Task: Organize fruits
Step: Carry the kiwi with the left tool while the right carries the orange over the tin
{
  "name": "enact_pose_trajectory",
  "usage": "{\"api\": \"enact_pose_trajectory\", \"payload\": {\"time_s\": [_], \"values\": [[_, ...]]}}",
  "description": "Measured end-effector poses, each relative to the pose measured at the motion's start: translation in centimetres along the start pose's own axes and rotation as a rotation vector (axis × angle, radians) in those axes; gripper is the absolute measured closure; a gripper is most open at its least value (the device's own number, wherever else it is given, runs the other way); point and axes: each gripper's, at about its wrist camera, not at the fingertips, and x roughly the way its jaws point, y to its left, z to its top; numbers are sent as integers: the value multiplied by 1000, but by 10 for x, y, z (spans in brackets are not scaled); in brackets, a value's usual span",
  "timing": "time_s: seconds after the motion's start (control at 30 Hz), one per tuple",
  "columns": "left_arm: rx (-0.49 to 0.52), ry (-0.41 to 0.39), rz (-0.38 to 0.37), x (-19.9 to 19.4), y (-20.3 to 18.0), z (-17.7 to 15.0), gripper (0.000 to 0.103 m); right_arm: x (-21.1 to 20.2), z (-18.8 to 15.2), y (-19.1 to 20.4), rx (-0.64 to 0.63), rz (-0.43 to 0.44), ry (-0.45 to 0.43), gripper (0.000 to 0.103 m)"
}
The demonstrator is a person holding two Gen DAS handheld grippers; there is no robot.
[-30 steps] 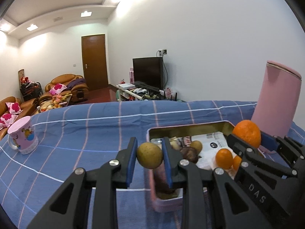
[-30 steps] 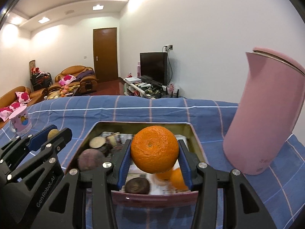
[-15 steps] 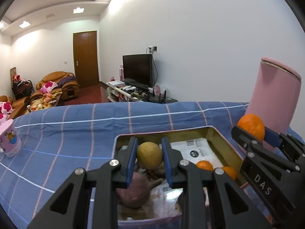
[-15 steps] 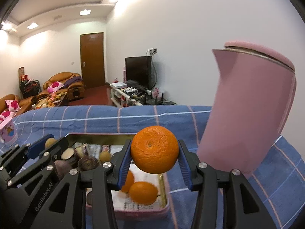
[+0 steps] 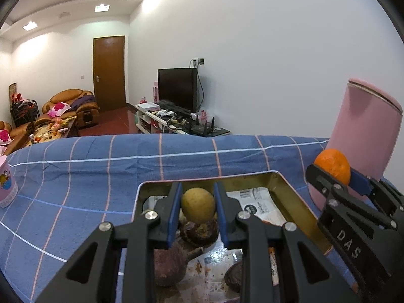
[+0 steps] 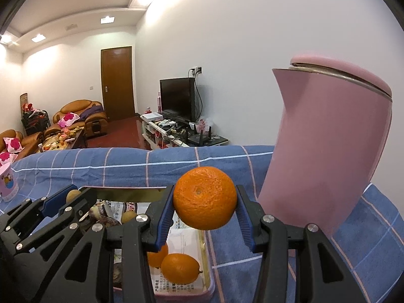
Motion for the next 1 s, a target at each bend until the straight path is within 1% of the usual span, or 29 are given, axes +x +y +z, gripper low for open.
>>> {"api": "enact_pose_trajectory", "payload": {"time_s": [0.27,0.37,0.43,0.53,0.67,0.77,0.93,1.0], "values": [[-11,13,-14,10,-1,6,75,10,4,1,11,-11,2,54],[-42,31,-42,15,-1,9,75,11,5,-1,11,-10,2,54],[-70,60,-83,20,-3,11,75,11,6,-4,14,-7,1,54],[-68,75,-111,25,-9,12,75,11,6,-4,4,-18,-6,54],[-65,74,-95,29,-6,16,75,16,8,-3,1,-33,-6,54],[-77,82,-67,34,1,18,75,22,9,-3,14,-32,3,54],[-90,98,-16,40,16,22,75,33,11,3,20,-6,26,55],[-91,113,-8,43,20,21,75,35,12,7,13,11,29,55]]}}
